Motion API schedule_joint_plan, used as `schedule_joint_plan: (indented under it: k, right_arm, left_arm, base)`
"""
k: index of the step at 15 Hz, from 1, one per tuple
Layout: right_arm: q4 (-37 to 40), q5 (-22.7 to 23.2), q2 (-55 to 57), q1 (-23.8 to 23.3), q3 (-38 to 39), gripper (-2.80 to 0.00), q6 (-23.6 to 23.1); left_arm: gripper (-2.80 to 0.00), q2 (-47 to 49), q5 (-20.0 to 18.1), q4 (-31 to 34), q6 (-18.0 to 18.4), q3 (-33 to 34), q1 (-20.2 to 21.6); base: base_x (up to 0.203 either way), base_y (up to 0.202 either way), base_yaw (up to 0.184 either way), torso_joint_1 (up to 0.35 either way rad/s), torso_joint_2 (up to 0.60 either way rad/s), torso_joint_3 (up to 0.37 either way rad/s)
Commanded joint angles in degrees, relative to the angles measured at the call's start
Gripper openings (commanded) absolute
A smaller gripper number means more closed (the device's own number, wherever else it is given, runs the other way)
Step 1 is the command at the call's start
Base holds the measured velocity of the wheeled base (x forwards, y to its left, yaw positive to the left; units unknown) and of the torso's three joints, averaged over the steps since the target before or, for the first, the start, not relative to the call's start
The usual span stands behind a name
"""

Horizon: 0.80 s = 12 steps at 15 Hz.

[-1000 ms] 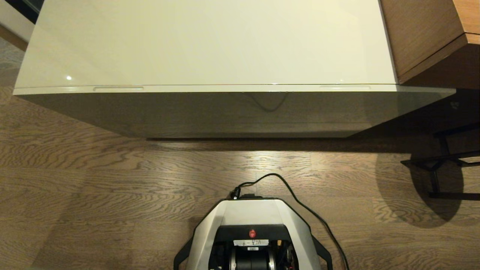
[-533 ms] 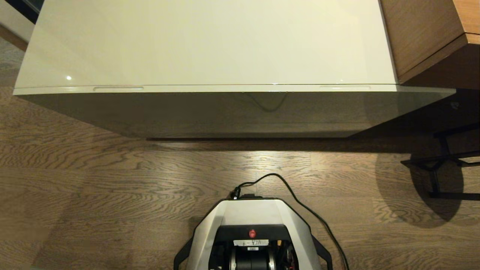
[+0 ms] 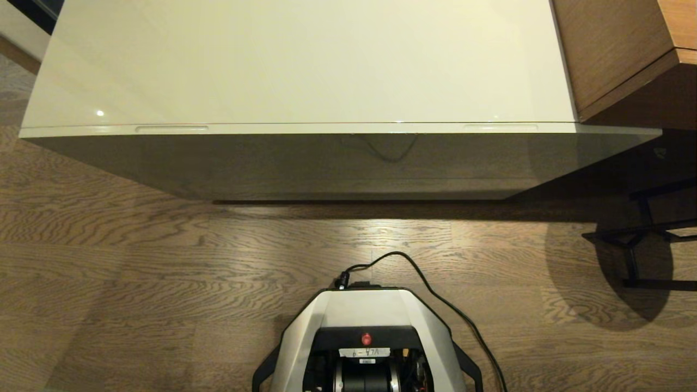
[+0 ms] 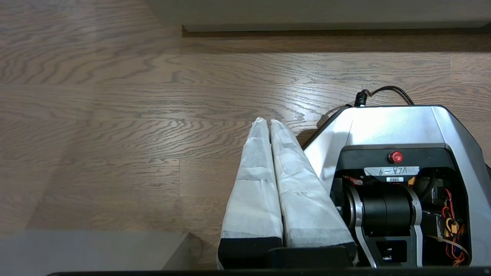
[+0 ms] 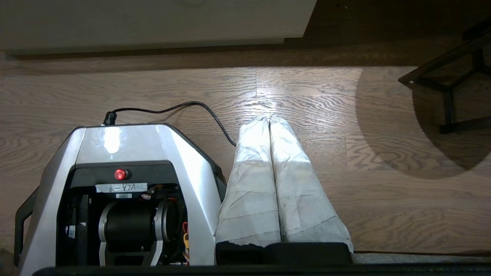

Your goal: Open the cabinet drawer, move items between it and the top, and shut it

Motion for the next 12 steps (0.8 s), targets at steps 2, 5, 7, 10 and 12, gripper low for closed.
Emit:
schedule_joint_plan:
  k: [2, 5, 7, 10, 12]
  right_arm:
    - [-0.01, 0.01, 0.04, 0.06, 0.09, -2.8, 0.02]
    - [-0.01, 0.01, 0.04, -0.02, 0.09, -2.8, -0.04]
    - [-0.01, 0.01, 0.04, 0.01, 0.09, -2.8, 0.02]
    - [-0.01, 0.01, 0.04, 0.05, 0.09, -2.8, -0.04]
    - [-0.01, 0.01, 0.04, 0.06, 0.09, -2.8, 0.02]
  left_arm:
    - [-2.8, 0.09, 0.04, -0.01, -0.01, 0.0, 0.04]
    - [-2.8, 0.09, 0.04, -0.01, 0.02, 0.0, 0.1]
    - [-2.8, 0.09, 0.04, -0.01, -0.01, 0.0, 0.04]
    - [-2.8, 0.09, 0.04, -0.01, 0.05, 0.0, 0.04]
    - [-2.8, 0.09, 0.04, -0.01, -0.01, 0.0, 0.04]
  base:
    - [0.0, 0.0, 0.0, 0.0, 0.0, 0.0]
    - [0.0, 0.0, 0.0, 0.0, 0.0, 0.0]
    - [0.0, 0.0, 0.0, 0.0, 0.0, 0.0]
    - [0.0, 0.0, 0.0, 0.0, 0.0, 0.0]
    - [0.0, 0.0, 0.0, 0.0, 0.0, 0.0]
